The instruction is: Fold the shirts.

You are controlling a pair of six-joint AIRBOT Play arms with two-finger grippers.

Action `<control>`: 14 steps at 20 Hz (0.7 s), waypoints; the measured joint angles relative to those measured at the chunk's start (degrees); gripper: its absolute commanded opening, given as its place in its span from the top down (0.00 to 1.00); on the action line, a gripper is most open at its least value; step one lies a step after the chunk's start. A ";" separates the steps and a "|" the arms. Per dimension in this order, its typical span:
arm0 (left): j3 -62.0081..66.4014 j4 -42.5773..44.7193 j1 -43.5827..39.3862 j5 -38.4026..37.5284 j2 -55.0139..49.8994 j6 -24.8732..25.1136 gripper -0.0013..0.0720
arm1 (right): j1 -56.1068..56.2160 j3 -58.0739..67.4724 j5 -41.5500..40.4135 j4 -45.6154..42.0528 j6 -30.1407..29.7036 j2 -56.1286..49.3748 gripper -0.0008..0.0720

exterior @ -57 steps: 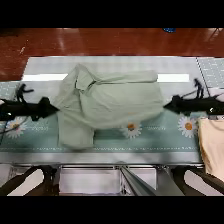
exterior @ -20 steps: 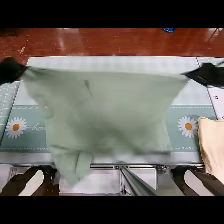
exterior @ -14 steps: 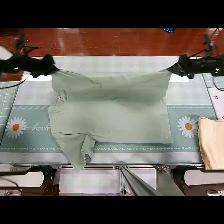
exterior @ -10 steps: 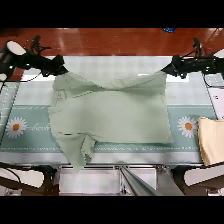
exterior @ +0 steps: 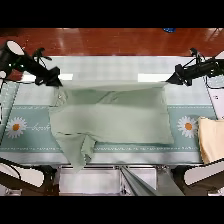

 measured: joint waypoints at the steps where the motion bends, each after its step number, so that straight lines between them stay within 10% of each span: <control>1: -1.09 1.90 -0.17 -1.20 -0.07 0.09 0.95 | 0.26 -0.17 1.07 -1.42 0.15 0.00 0.96; 8: -6.23 6.97 -1.53 -3.17 -0.20 0.66 0.95 | 3.02 -5.44 1.68 -9.97 1.92 0.00 0.94; 10: -6.62 7.45 -1.55 -4.17 -0.17 1.60 0.65 | 3.61 -6.34 1.40 -10.88 2.78 0.04 0.41; 11: -6.78 8.04 -1.46 -5.20 -0.13 1.75 0.34 | 3.61 -6.60 1.51 -11.34 3.69 0.22 0.43; 14: -6.99 10.43 -0.94 -9.01 0.35 2.21 0.30 | 2.93 -7.04 2.89 -11.87 5.14 1.95 0.43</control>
